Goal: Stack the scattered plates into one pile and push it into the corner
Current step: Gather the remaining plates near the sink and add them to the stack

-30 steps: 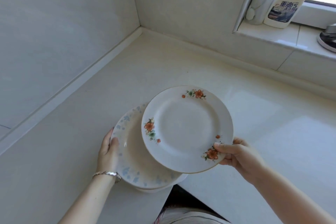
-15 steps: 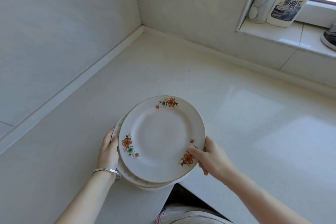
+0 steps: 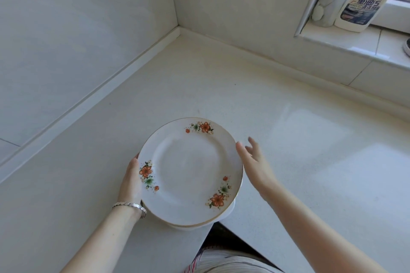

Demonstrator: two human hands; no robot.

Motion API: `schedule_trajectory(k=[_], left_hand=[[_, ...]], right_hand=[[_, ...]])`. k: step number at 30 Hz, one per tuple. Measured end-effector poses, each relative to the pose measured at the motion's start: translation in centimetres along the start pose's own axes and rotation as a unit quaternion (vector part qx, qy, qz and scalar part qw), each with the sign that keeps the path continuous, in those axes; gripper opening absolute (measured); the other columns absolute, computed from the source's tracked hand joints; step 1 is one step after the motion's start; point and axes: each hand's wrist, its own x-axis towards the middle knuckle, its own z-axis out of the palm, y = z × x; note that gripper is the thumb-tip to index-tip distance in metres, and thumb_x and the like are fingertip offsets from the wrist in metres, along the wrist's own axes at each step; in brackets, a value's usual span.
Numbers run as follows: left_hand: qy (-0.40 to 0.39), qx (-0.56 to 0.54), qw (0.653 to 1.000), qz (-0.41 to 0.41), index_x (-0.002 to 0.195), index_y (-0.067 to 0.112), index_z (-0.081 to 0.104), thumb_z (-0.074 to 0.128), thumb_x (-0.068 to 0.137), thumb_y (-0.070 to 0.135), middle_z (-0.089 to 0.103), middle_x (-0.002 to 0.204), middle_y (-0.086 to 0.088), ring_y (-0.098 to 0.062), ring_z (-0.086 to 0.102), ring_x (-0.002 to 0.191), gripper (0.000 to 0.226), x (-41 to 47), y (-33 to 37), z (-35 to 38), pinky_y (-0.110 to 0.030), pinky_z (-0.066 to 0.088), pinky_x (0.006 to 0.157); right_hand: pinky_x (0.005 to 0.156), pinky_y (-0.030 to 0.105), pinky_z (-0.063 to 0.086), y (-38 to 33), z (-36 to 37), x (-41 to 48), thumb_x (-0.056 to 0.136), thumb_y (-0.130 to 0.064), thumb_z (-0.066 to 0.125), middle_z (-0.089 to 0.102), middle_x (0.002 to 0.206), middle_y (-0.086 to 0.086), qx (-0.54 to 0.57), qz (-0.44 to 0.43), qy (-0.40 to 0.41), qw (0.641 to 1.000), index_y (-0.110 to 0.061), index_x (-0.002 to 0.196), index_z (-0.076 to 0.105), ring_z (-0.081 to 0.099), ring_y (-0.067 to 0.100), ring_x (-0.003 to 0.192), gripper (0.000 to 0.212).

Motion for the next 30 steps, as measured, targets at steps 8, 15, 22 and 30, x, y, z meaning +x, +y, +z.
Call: schedule_trajectory(k=[8,15,22,30], left_hand=[[-0.085,-0.037,0.99,-0.106,0.126,0.021,0.057,0.028,0.087,0.067,0.063,0.124,-0.009,-0.03,0.059,0.112,0.067,1.1,-0.2,-1.2,-0.048,0.042,0.102],[-0.101,-0.028,0.989,-0.103,0.119,0.023,0.058,0.026,0.089,0.064,0.065,0.113,-0.008,-0.029,0.06,0.106,0.061,1.1,-0.3,-1.1,-0.046,0.043,0.099],[0.013,0.368,0.89,0.268,0.135,0.006,0.043,0.046,0.095,0.023,0.048,0.139,-0.013,-0.03,0.043,0.13,0.044,-0.1,3.1,-0.4,-0.035,0.031,0.106],[-0.325,0.43,0.789,0.295,0.07,0.023,0.06,0.051,0.09,0.018,0.069,0.071,0.003,-0.022,0.068,0.08,0.023,-5.2,5.7,13.8,-0.035,0.054,0.081]], right_hand=[[0.111,0.049,0.034,2.6,2.5,1.5,0.075,-0.075,0.038,0.038,0.148,-0.003,0.168,0.023,-0.074,0.983,-0.039,0.142,0.031,0.04,0.02,0.134,0.077],[0.085,0.036,0.056,3.6,2.1,1.4,0.072,-0.067,0.045,0.057,0.13,0.005,0.206,0.063,-0.127,0.968,-0.029,0.138,0.04,0.059,0.022,0.115,0.076],[0.104,0.046,0.04,2.3,-0.4,1.3,0.082,-0.063,0.048,0.054,0.13,-0.001,0.03,0.091,-0.094,0.991,-0.024,0.13,0.046,0.051,0.021,0.121,0.063],[0.094,0.036,0.048,2.5,-7.5,-1.0,0.094,-0.034,0.046,0.068,0.094,0.002,-0.004,0.103,0.018,0.995,-0.017,0.096,0.061,0.065,0.018,0.089,0.023]])
